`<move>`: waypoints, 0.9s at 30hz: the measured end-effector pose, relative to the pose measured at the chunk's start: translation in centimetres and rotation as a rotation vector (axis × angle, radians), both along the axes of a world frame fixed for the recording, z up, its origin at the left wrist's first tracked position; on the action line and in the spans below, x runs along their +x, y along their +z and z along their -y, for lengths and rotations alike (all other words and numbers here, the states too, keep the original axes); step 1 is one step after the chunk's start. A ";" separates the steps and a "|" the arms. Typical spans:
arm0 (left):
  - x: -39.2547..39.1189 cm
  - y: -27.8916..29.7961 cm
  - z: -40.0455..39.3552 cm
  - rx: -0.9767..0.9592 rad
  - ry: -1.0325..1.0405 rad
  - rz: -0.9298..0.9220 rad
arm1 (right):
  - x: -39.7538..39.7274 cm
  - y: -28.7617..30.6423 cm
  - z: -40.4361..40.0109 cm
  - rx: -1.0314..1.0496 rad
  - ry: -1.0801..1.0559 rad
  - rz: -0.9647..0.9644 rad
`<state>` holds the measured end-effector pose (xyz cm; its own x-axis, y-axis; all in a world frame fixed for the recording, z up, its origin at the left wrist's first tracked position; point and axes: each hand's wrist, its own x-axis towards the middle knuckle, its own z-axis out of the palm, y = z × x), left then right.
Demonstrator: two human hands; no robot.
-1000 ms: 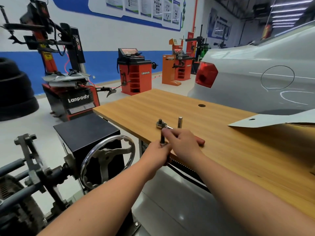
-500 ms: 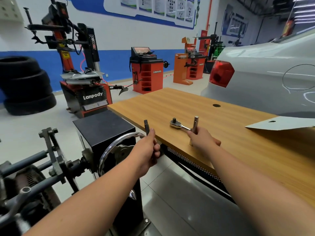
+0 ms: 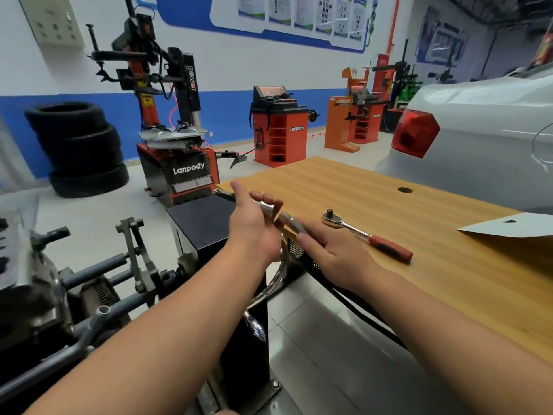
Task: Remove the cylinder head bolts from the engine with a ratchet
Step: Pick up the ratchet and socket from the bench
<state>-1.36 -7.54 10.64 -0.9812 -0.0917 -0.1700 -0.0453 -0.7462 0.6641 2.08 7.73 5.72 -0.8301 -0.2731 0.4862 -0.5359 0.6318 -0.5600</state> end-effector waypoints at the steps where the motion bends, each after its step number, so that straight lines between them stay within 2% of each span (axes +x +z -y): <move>1: 0.2 0.2 0.3 0.020 -0.010 0.002 | 0.2 0.4 0.1 0.017 0.008 0.011; 7: 1.9 0.1 0.9 0.159 -0.099 0.018 | 1.0 0.9 0.9 -0.014 0.006 -0.093; 10: 2.3 -0.1 1.1 0.133 -0.101 0.002 | 1.2 1.8 1.2 0.107 0.001 -0.148; 14: 2.9 -0.1 1.1 0.125 -0.068 0.006 | 2.0 2.3 2.1 0.250 -0.048 -0.369; 18: 3.4 -0.4 1.7 0.205 -0.062 0.011 | 2.1 2.4 3.0 0.129 0.032 -0.189; 23: 3.7 -0.9 1.6 0.255 -0.039 0.021 | 2.5 2.5 4.5 0.193 0.015 -0.265; 25: 3.6 -0.6 1.7 0.248 -0.041 0.011 | 2.4 2.5 4.8 0.147 -0.031 -0.222; 27: 3.3 -0.1 2.0 0.248 -0.035 -0.011 | 2.0 2.7 5.0 -0.001 0.007 -0.097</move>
<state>1.92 -9.58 10.50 -0.9849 -0.0144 -0.1723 -0.0677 -0.8847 0.4613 4.12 2.76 8.43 -0.7770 -0.2785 0.5645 -0.5922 0.6275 -0.5055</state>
